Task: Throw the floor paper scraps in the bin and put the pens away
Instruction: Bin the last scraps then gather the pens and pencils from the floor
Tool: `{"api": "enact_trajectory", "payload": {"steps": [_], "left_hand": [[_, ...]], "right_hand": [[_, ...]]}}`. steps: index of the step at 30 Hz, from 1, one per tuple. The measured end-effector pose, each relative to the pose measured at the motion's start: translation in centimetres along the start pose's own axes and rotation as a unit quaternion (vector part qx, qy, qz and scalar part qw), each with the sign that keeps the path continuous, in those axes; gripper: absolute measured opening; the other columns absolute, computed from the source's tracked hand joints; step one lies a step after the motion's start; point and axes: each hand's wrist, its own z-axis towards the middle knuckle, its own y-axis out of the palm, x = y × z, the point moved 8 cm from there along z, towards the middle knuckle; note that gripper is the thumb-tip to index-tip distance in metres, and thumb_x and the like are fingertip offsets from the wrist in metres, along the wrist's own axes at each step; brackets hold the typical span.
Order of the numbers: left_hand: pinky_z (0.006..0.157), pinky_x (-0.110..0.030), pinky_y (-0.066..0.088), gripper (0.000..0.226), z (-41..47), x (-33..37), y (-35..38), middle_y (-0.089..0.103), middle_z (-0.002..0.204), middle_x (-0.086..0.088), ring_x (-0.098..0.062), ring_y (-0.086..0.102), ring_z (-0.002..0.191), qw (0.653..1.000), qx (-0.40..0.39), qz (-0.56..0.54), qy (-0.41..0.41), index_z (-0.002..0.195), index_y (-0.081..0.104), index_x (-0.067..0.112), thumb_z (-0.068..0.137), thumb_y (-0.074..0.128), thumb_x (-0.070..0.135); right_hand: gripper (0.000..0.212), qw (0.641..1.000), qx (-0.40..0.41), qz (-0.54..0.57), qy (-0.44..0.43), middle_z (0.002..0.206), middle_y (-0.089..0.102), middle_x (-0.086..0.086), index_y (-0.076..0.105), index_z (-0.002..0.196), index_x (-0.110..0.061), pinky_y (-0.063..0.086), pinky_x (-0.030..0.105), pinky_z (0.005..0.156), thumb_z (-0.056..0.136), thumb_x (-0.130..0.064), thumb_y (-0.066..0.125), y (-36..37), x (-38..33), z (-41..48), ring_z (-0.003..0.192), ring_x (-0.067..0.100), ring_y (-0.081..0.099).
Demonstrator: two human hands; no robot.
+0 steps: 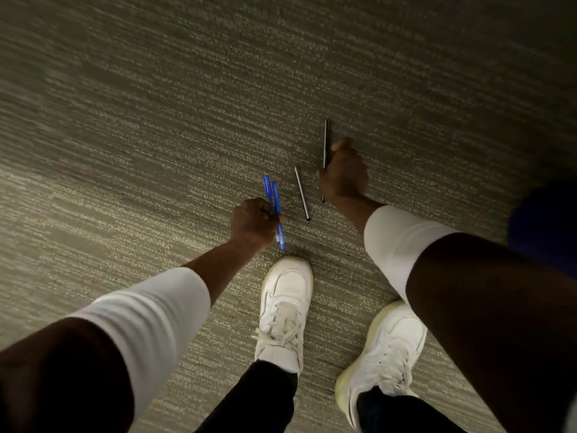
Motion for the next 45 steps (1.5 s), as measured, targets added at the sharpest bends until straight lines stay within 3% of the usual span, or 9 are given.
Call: {"api": "enact_trajectory", "payload": {"steps": [6, 11, 16, 22, 27, 32, 36, 40, 45], "left_hand": [[0.073, -0.042, 0.064, 0.027, -1.2, -0.1, -0.1, 0.076, 0.075, -0.004, -0.024, 0.076, 0.074, 1.000, 0.013, -0.002, -0.009, 0.076, 0.070, 0.016, 0.074, 0.088, 0.035], [0.064, -0.024, 0.051, 0.023, -2.6, 0.7, 0.3, 0.073, 0.073, 0.003, -0.020, 0.074, 0.076, 1.000, 0.003, 0.022, -0.002, 0.079, 0.070, 0.016, 0.079, 0.085, 0.034], [0.075, -0.040, 0.063, 0.026, -2.2, 0.4, 0.1, 0.079, 0.081, -0.004, -0.023, 0.076, 0.078, 1.000, 0.007, 0.027, -0.006, 0.079, 0.071, 0.016, 0.077, 0.086, 0.038], [0.080, -0.040, 0.061, 0.024, -1.8, -0.2, -0.7, 0.078, 0.089, -0.010, -0.029, 0.074, 0.087, 0.999, 0.028, 0.041, 0.001, 0.085, 0.073, 0.015, 0.079, 0.085, 0.034], [0.075, -0.033, 0.057, 0.023, -2.5, -0.7, -1.1, 0.077, 0.083, -0.008, -0.027, 0.073, 0.081, 0.999, 0.021, 0.049, 0.011, 0.078, 0.069, 0.015, 0.080, 0.084, 0.033], [0.062, -0.023, 0.044, 0.027, -5.2, 1.0, -2.2, 0.072, 0.077, -0.003, -0.022, 0.067, 0.071, 0.999, 0.020, 0.043, 0.020, 0.068, 0.060, 0.021, 0.081, 0.084, 0.027], [0.067, -0.027, 0.052, 0.036, -8.0, 4.0, -2.9, 0.075, 0.079, -0.004, -0.024, 0.071, 0.073, 0.997, 0.009, 0.070, 0.044, 0.062, 0.052, 0.025, 0.082, 0.082, 0.029], [0.072, -0.029, 0.056, 0.017, -11.7, 7.7, -4.3, 0.077, 0.083, -0.002, -0.023, 0.072, 0.078, 0.996, -0.008, 0.059, 0.059, 0.082, 0.072, 0.016, 0.084, 0.082, 0.030], [0.074, -0.040, 0.061, 0.019, -16.7, 12.1, -6.3, 0.060, 0.061, 0.006, -0.032, 0.073, 0.078, 0.997, -0.032, 0.000, 0.065, 0.075, 0.067, 0.019, 0.081, 0.084, 0.026]], "right_hand": [[0.041, 0.998, -0.030, 0.036, -0.030, 0.118, 0.074, 0.009, 0.063, 0.121, -0.020, 0.053, 0.035, 0.089, 0.085, -0.029, 0.080, 0.7, 1.0, -2.3, 0.111, 0.031, 0.069], [0.022, 0.996, -0.061, 0.044, -0.038, 0.105, 0.072, 0.011, 0.069, 0.099, -0.017, 0.054, 0.036, 0.082, 0.084, -0.027, 0.081, 2.0, 1.1, -4.2, 0.100, 0.033, 0.068], [0.015, 0.996, -0.047, 0.049, -0.063, 0.102, 0.073, 0.009, 0.067, 0.096, -0.016, 0.052, 0.036, 0.079, 0.086, -0.019, 0.077, 3.1, -0.6, -4.5, 0.098, 0.031, 0.068], [0.017, 0.995, -0.005, -0.043, -0.095, 0.108, 0.074, 0.009, 0.066, 0.111, -0.016, 0.058, 0.039, 0.079, 0.093, -0.018, 0.069, 4.4, -1.5, -5.5, 0.100, 0.032, 0.073], [0.019, 0.996, -0.025, -0.012, -0.082, 0.106, 0.077, 0.009, 0.072, 0.107, -0.016, 0.056, 0.036, 0.081, 0.089, -0.019, 0.070, 3.9, -0.9, -6.4, 0.099, 0.032, 0.073], [0.013, 0.996, -0.041, 0.038, -0.070, 0.097, 0.077, 0.008, 0.078, 0.098, -0.017, 0.052, 0.032, 0.074, 0.087, -0.022, 0.073, 0.4, 1.2, -9.2, 0.089, 0.030, 0.072], [0.003, 0.994, -0.060, 0.084, -0.027, 0.089, 0.076, 0.001, 0.075, 0.084, -0.019, 0.050, 0.027, 0.071, 0.086, -0.020, 0.073, -3.4, 3.3, -12.0, 0.082, 0.023, 0.071], [0.005, 0.987, -0.056, 0.152, 0.020, 0.079, 0.075, -0.003, 0.072, 0.077, -0.022, 0.060, 0.039, 0.072, 0.081, -0.019, 0.073, -8.2, 4.6, -15.1, 0.071, 0.019, 0.070], [0.016, 0.972, -0.043, 0.223, 0.060, 0.074, 0.074, -0.008, 0.072, 0.077, -0.023, 0.053, 0.031, 0.070, 0.081, -0.027, 0.087, -15.8, 5.5, -19.6, 0.069, 0.014, 0.068]]}}
